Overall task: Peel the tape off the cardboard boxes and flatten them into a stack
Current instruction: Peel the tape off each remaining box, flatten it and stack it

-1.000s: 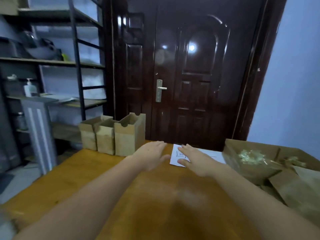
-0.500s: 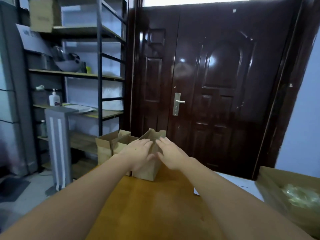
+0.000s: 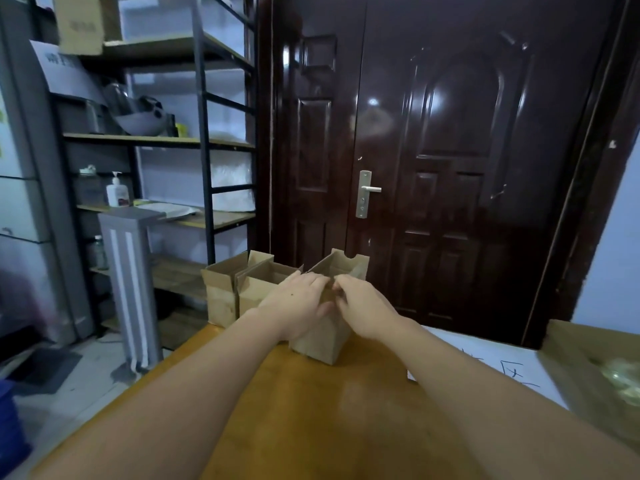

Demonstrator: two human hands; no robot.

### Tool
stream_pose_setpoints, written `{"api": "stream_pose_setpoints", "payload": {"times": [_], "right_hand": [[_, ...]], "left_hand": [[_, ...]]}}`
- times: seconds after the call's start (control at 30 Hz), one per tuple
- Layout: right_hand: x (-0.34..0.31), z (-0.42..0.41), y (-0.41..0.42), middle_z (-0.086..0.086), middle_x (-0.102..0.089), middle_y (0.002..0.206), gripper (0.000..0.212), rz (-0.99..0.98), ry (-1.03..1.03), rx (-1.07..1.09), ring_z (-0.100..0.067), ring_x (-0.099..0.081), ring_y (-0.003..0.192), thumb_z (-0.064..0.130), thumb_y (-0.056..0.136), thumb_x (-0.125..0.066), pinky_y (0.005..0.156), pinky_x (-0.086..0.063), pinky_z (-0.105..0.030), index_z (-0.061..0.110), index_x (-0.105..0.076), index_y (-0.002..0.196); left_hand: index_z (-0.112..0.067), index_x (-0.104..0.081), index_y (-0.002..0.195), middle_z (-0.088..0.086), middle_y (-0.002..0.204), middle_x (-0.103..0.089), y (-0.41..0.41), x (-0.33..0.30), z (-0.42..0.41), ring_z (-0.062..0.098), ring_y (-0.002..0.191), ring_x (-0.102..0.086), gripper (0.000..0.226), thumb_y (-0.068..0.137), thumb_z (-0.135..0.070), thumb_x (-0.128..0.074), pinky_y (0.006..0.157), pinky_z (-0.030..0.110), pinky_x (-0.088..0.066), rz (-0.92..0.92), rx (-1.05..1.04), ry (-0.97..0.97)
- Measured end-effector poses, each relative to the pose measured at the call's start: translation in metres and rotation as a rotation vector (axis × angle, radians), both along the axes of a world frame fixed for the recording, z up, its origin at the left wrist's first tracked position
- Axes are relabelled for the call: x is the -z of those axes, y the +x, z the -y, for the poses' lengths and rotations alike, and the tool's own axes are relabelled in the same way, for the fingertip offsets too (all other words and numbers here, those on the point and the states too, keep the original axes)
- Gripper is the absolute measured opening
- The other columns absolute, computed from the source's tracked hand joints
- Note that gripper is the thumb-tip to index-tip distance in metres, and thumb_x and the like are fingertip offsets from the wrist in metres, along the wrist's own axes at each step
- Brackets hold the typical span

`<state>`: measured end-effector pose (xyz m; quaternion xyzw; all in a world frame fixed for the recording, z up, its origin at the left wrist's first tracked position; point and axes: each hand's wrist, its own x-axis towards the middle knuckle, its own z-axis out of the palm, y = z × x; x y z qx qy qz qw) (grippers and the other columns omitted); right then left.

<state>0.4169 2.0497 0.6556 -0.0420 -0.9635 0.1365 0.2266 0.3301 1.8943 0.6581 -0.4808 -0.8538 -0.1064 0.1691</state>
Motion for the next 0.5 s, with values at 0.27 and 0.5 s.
{"api": "stream_pose_setpoints", "payload": {"times": [0.27,0.5], "right_hand": [[0.005,-0.013,0.08,-0.003,-0.062,0.124,0.006,0.002,-0.029,-0.079,-0.022,-0.054,0.121,0.019,0.102,-0.051,0.093,-0.05,-0.044,0.023,-0.054,0.098],[0.012,-0.02,0.157,-0.002,-0.056,0.139,0.013,-0.04,-0.04,-0.085,-0.017,-0.047,0.132,0.015,0.101,-0.052,0.099,-0.046,-0.034,0.028,-0.052,0.099]], "left_hand": [[-0.018,-0.041,0.154,0.001,0.152,-0.05,0.051,-0.001,0.0,0.019,0.141,-0.042,0.062,0.105,-0.055,-0.04,0.123,0.039,-0.022,0.034,0.021,-0.04],[-0.02,-0.051,0.146,-0.003,0.141,-0.058,0.109,0.0,0.007,0.014,0.13,-0.048,0.059,0.104,-0.06,-0.038,0.119,0.034,-0.027,-0.044,0.083,-0.041]]}}
